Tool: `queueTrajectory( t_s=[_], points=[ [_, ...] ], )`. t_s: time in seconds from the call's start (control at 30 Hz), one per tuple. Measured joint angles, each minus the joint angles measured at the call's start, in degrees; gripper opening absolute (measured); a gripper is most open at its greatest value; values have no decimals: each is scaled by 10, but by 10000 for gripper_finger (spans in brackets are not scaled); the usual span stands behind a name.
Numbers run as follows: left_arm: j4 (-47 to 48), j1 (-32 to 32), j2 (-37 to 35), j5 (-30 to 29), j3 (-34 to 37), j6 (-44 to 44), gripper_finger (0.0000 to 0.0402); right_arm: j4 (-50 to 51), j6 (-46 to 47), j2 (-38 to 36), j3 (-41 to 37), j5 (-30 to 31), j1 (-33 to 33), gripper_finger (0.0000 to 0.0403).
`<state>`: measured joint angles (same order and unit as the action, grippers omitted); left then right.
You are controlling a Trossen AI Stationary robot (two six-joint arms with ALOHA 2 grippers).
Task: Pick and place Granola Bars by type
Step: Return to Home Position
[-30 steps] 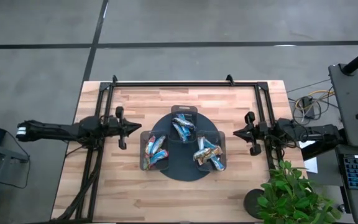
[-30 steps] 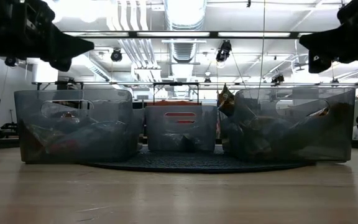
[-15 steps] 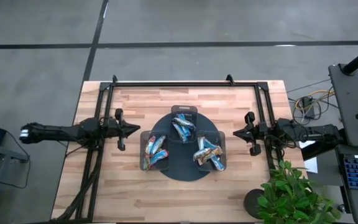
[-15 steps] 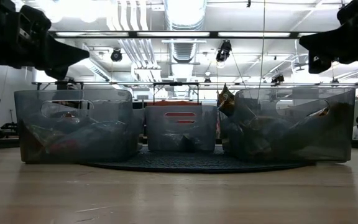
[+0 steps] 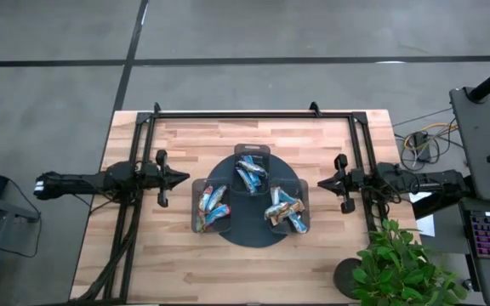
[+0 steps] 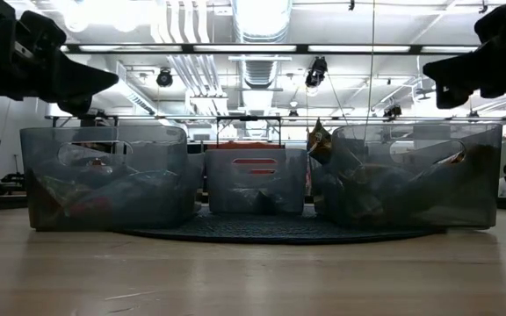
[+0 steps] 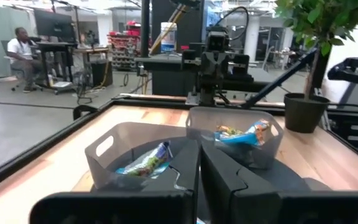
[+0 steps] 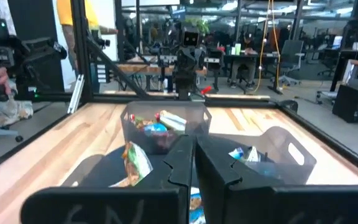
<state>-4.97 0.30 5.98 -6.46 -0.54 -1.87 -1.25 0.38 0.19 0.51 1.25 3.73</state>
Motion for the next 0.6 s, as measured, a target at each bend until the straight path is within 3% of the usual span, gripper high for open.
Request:
queueTrajectory(
  t_s=[0.6],
  points=[
    [30,0,-9,10,0,30,0,7,67,30,0,-2,0,9]
  ],
)
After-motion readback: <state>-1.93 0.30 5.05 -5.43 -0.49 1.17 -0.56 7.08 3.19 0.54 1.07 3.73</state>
